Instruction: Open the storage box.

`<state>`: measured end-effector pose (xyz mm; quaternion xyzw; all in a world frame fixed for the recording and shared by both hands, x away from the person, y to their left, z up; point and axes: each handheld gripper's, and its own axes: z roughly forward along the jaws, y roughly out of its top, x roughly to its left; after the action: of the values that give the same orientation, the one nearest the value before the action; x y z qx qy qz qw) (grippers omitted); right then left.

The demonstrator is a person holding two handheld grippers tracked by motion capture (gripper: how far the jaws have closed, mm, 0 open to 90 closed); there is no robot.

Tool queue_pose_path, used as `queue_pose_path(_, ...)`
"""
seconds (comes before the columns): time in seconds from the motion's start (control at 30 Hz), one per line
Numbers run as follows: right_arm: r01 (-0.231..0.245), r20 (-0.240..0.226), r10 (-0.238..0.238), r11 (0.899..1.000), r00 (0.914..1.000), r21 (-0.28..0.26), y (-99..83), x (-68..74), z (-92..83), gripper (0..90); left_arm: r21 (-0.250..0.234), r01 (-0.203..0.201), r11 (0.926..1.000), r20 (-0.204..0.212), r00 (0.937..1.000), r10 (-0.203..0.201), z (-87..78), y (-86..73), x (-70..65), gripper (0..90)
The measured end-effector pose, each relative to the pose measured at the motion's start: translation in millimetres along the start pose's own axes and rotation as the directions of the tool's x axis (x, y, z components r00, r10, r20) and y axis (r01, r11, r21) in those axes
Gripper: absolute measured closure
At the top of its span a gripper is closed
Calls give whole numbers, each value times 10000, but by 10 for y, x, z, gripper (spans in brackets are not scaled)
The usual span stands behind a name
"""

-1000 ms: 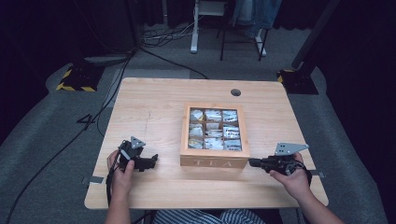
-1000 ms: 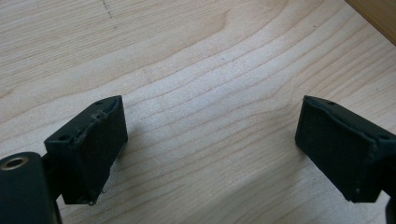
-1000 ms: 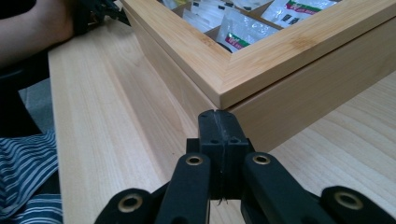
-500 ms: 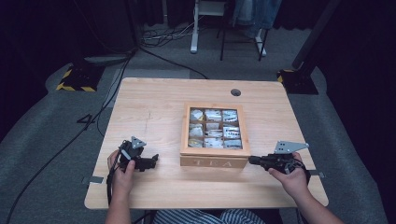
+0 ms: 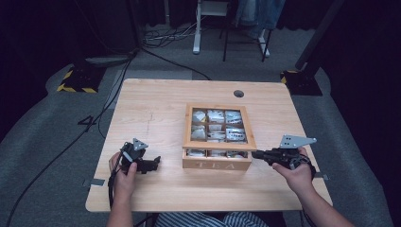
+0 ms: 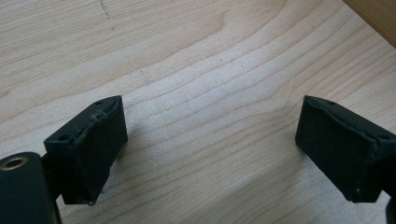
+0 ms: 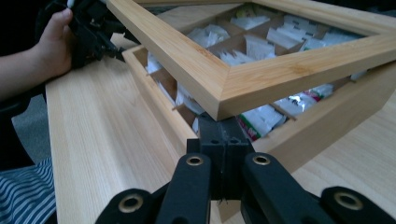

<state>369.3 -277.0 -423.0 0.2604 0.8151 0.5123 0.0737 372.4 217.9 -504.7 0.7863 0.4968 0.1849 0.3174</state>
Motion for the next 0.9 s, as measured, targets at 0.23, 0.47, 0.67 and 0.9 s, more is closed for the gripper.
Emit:
queue_pose_path(0.23,180,290,-180,9998,9994,-20,212,0,10,900,1,2,10000,1,10000,-2,0,0,0,97)
queue_pose_path(0.47,28,394,-11,9991,9992,-433,357,-56,4,900,0,-2,10000,-1,10000,2,0,0,0,97)
queue_pose_path(0.67,222,579,-178,9969,9982,-757,498,-86,15,900,-2,5,10000,2,10000,-5,0,0,-1,97)
queue_pose_path(0.9,284,652,-214,9937,9976,-1083,635,-119,49,900,-22,22,10000,-6,10000,-22,1,0,-3,97)
